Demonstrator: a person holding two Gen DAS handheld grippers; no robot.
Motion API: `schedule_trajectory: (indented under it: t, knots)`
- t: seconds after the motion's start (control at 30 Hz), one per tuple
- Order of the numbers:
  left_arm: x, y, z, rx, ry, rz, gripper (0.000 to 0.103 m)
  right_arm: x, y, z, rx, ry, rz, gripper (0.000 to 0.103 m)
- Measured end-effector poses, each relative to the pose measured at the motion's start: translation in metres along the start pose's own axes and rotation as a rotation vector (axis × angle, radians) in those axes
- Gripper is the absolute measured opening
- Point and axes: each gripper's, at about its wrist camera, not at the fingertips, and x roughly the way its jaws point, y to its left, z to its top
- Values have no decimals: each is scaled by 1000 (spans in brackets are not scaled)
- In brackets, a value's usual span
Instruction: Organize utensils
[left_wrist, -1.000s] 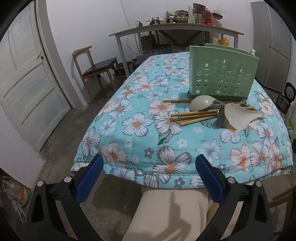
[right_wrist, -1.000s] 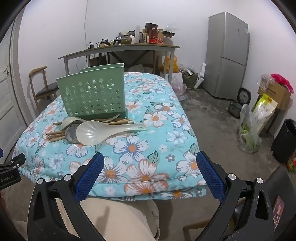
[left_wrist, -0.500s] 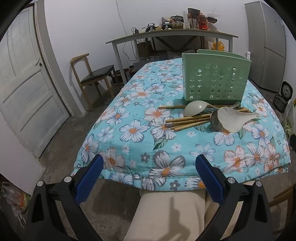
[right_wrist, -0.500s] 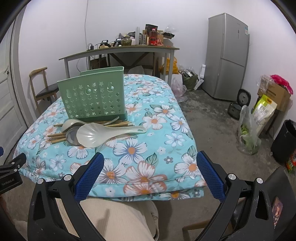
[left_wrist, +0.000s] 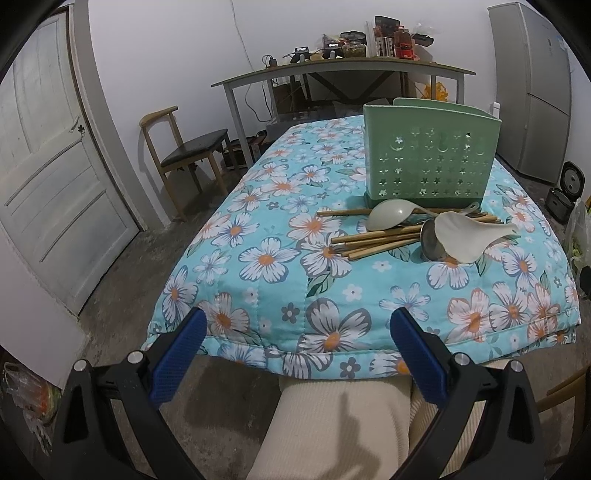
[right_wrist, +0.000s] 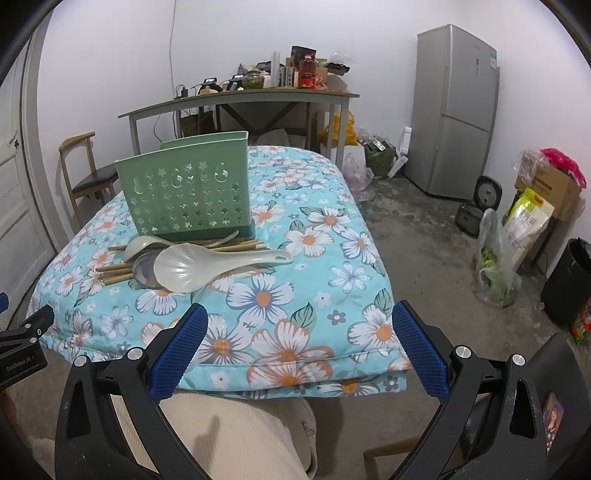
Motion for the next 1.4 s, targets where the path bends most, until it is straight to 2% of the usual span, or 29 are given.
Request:
schedule_trajectory:
  t: [1.4]
  knots:
    - [6,4,0,-7,17,5,97,3,1,2,-5,8,3,95]
